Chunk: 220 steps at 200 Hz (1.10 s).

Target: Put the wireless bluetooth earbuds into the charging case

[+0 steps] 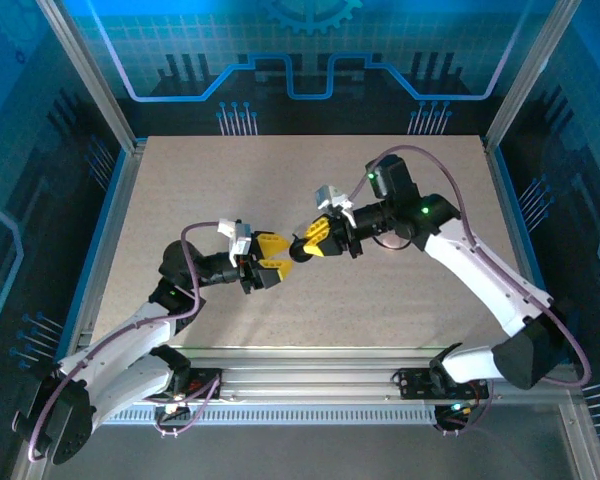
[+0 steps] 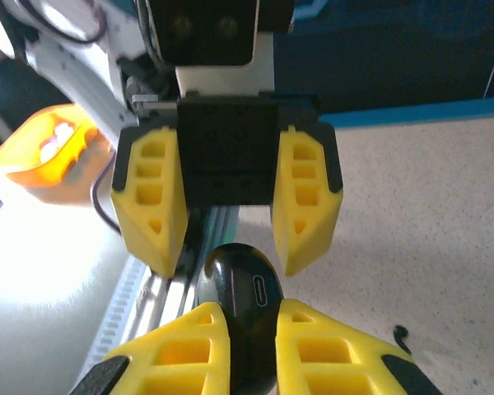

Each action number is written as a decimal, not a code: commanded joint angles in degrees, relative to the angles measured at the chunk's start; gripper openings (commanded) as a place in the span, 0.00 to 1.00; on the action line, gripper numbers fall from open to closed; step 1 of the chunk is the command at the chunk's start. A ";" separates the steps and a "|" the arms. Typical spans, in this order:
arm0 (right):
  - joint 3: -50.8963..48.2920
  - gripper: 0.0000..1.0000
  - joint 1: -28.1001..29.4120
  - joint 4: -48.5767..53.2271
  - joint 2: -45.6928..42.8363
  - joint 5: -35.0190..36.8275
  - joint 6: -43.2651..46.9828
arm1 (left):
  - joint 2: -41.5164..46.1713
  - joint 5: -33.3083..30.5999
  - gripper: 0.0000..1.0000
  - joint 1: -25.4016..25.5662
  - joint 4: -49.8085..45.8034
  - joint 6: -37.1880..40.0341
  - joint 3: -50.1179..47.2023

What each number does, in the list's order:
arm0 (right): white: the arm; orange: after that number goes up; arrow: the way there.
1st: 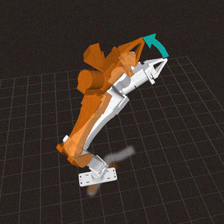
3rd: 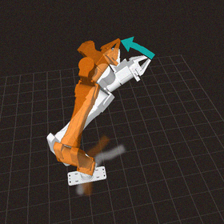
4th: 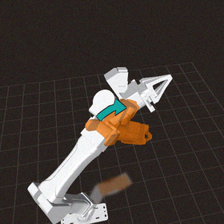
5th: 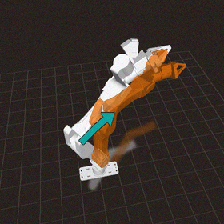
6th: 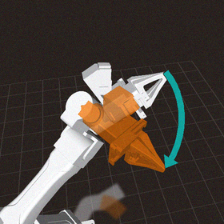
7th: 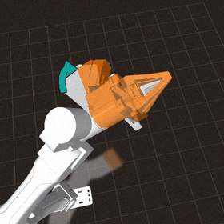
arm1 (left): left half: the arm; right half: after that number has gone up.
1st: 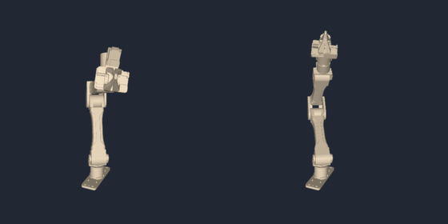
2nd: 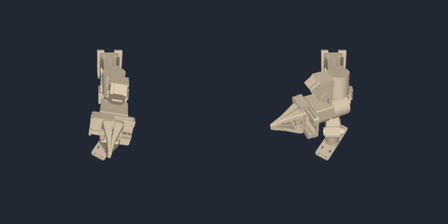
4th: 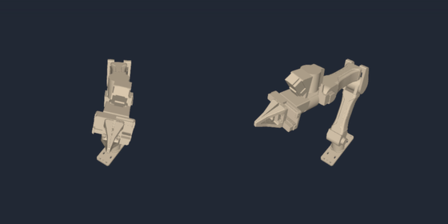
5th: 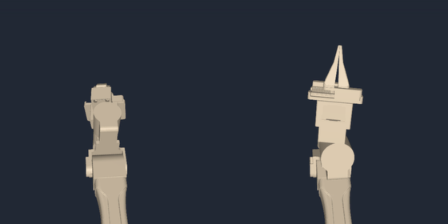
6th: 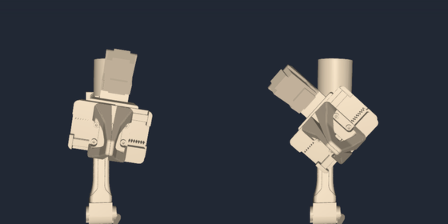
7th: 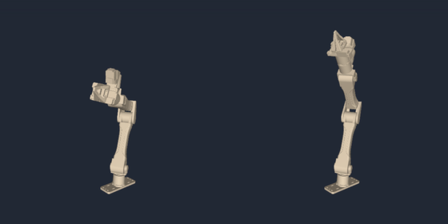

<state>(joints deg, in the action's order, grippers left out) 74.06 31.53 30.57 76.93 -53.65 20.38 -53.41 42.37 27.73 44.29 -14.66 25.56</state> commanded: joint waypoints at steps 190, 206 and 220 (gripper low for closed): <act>-13.79 0.08 0.89 -28.46 -7.84 4.16 -22.24 | -6.20 -0.06 0.41 3.12 13.09 -5.23 1.68; -13.87 0.08 0.83 -28.25 -7.84 4.33 -22.08 | -6.26 -0.12 0.37 3.12 13.43 -5.81 1.78; -13.84 0.08 0.89 -27.93 -7.84 4.50 -21.77 | -6.28 -0.09 0.33 3.12 13.53 -6.23 1.87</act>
<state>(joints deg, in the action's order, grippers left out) 60.73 31.97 3.33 69.95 -50.17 -2.13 -60.69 41.82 30.50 55.81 -19.68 25.71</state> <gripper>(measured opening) 0.113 0.361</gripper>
